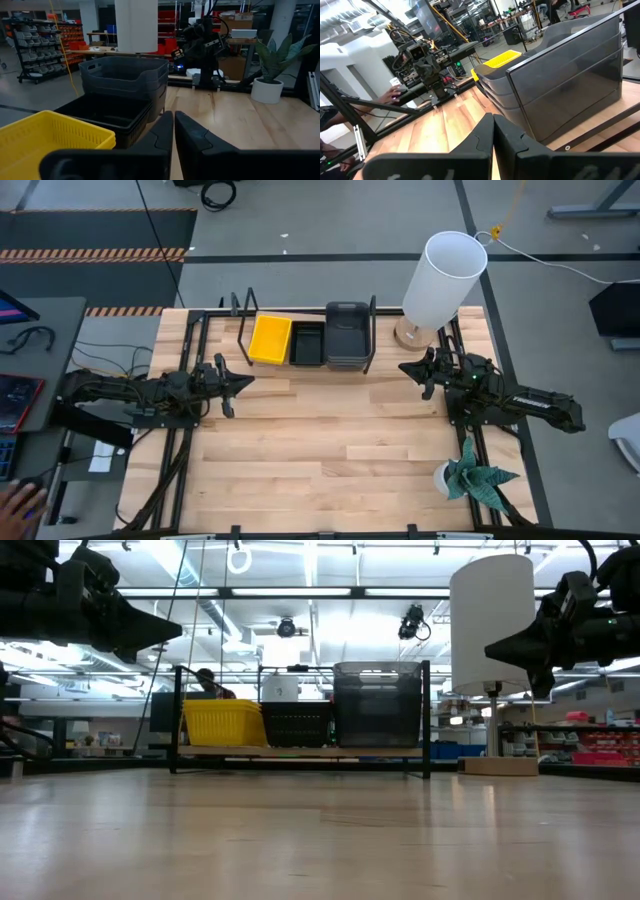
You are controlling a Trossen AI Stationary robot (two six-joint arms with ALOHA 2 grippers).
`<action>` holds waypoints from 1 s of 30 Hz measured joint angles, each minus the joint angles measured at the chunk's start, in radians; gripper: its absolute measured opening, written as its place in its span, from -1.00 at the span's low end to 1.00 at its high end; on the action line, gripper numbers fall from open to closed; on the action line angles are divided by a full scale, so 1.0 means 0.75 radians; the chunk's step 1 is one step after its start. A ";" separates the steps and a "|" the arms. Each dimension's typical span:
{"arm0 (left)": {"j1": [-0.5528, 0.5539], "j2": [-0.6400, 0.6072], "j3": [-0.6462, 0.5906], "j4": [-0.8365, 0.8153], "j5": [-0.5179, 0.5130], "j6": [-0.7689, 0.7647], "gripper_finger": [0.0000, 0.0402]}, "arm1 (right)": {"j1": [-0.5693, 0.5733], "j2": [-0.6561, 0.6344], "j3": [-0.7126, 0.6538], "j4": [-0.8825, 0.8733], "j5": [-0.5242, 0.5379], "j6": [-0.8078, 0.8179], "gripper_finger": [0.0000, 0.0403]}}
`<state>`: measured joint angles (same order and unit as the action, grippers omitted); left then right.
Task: Stack baskets on shelf by color
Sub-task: Return to Home Position
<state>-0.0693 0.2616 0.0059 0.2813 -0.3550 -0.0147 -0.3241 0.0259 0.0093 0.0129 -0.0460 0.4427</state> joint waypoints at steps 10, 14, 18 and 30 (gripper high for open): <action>0.000 0.000 0.000 0.000 0.000 0.000 -0.88 | 0.000 0.000 0.000 0.000 0.000 0.000 -0.94; 0.000 0.000 0.000 0.000 0.000 0.000 -0.85 | 0.000 0.000 0.000 0.000 0.000 0.000 -0.94; 0.000 0.000 0.000 0.000 0.000 0.000 -0.85 | 0.000 0.000 0.001 0.000 0.000 0.000 -0.94; 0.000 0.000 0.000 0.000 0.000 0.000 -0.86 | 0.000 0.000 0.001 0.000 0.000 0.000 -0.94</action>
<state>-0.0696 0.2615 0.0059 0.2813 -0.3550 -0.0147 -0.3241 0.0258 0.0097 0.0128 -0.0463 0.4427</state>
